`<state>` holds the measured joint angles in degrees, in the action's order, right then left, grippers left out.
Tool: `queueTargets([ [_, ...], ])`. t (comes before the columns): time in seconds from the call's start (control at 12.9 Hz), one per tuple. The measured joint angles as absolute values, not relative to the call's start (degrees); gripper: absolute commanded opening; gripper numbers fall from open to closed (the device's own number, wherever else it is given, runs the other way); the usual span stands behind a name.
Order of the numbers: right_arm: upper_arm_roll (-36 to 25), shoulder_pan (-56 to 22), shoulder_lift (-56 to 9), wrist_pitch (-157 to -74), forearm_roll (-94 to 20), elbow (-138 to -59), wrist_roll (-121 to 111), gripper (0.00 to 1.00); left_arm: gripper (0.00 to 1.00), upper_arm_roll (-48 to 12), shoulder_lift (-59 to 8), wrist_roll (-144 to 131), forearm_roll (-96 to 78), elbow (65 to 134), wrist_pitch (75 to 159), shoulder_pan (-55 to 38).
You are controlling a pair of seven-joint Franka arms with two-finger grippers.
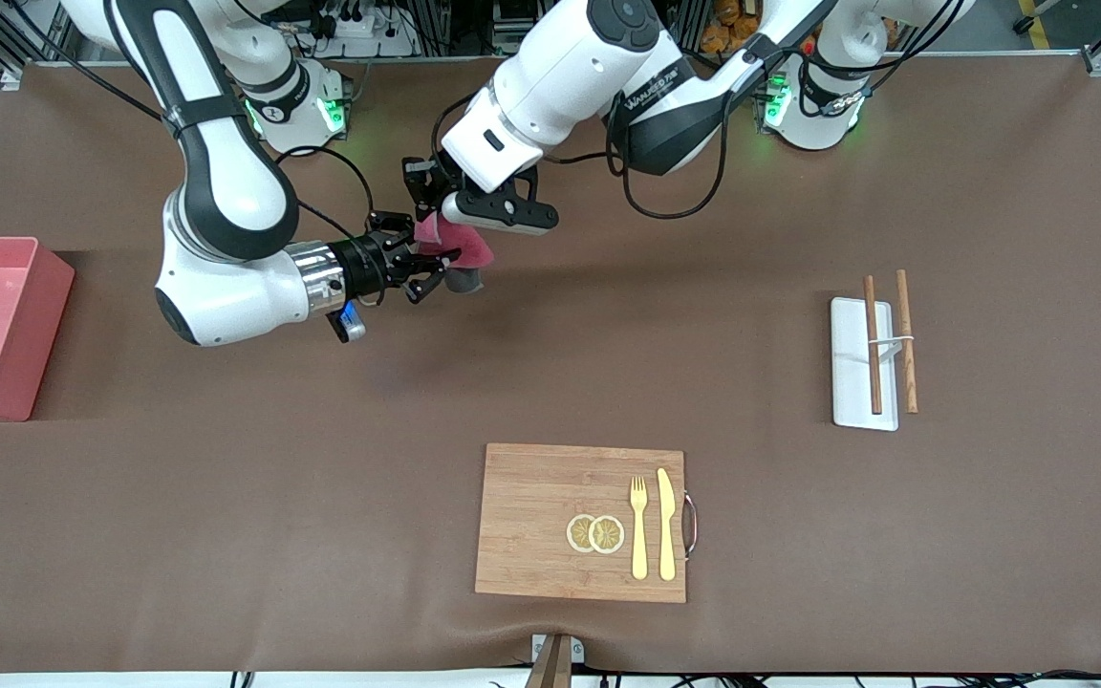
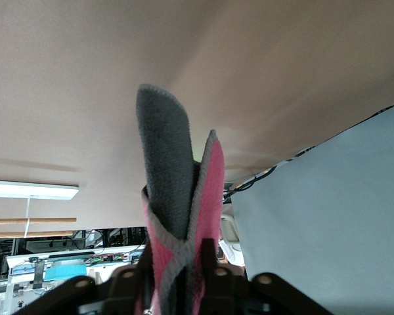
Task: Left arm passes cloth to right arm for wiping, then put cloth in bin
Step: 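Grasp the cloth with the right gripper from the left gripper, then release the cloth with the left gripper while the right gripper wipes the table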
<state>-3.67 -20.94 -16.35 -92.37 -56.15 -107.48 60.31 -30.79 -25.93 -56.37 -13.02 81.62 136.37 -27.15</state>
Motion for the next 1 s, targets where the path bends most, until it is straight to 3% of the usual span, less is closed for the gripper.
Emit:
queueTargets([
  [0.23,-4.02,-20.22,-16.31,-92.36,-56.17,-107.39,59.98,0.0,0.0,-30.39,-25.93,-56.93,-13.02,81.58,136.37,-27.11],
  [0.31,-4.1,-20.21,-16.28,-92.4,-56.17,-107.27,59.55,0.0,0.86,-29.95,-25.93,-57.63,-13.02,81.54,136.39,-27.11],
  [0.39,-4.12,-20.22,-16.25,-92.57,-56.07,-107.07,58.76,0.0,1.0,-29.42,-25.93,-58.17,-13.02,81.46,136.42,-27.08],
  [0.77,-3.83,-21.19,-16.07,-96.23,-49.32,-104.84,56.61,0.0,1.0,-26.09,-25.83,-61.79,-9.52,81.31,136.14,-26.67],
  [1.0,-3.48,-25.51,-15.99,-103.96,-38.39,-103.88,56.57,0.0,1.0,-24.04,-24.98,-62.59,-8.98,80.88,130.14,-21.46],
])
